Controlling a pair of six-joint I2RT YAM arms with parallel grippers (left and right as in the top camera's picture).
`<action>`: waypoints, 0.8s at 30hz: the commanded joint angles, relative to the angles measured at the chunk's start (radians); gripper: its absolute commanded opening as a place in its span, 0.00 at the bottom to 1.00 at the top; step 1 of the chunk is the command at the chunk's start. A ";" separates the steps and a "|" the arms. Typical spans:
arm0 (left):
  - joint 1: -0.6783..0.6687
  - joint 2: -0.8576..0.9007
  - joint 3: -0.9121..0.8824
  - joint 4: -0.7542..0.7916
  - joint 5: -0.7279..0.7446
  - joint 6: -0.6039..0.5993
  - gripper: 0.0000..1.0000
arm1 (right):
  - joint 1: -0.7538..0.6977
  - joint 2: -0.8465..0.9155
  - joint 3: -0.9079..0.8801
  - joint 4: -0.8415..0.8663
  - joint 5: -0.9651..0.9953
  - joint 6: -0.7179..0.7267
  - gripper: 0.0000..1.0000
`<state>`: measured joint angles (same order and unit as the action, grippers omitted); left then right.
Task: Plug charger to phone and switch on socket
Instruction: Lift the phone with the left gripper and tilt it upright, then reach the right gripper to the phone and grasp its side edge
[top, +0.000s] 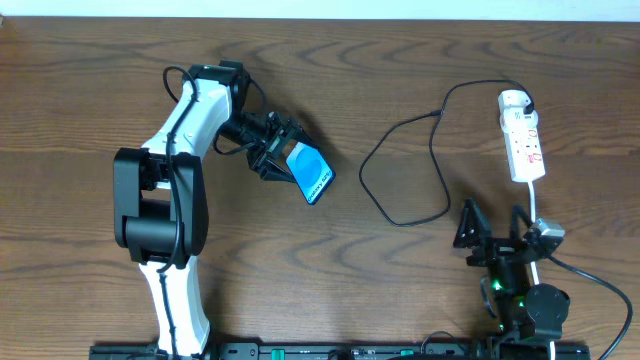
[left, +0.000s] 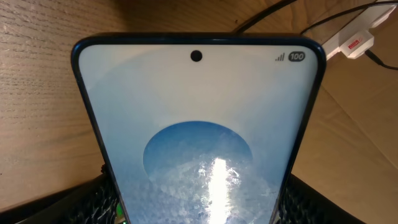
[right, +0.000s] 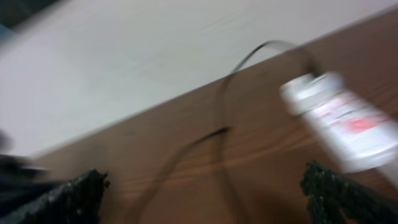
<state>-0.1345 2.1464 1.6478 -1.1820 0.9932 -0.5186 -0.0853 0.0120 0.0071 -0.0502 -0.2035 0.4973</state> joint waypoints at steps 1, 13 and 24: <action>0.000 -0.032 0.004 -0.010 0.047 0.018 0.59 | 0.007 -0.005 -0.002 0.006 -0.192 0.277 0.99; 0.000 -0.032 0.004 -0.010 0.047 0.018 0.59 | 0.008 0.001 0.006 0.124 -0.276 0.219 0.99; 0.000 -0.032 0.003 -0.010 0.047 0.018 0.59 | 0.059 0.315 0.296 0.031 -0.323 0.192 0.99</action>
<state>-0.1345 2.1464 1.6478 -1.1816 0.9943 -0.5186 -0.0555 0.2344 0.1921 0.0044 -0.4999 0.7250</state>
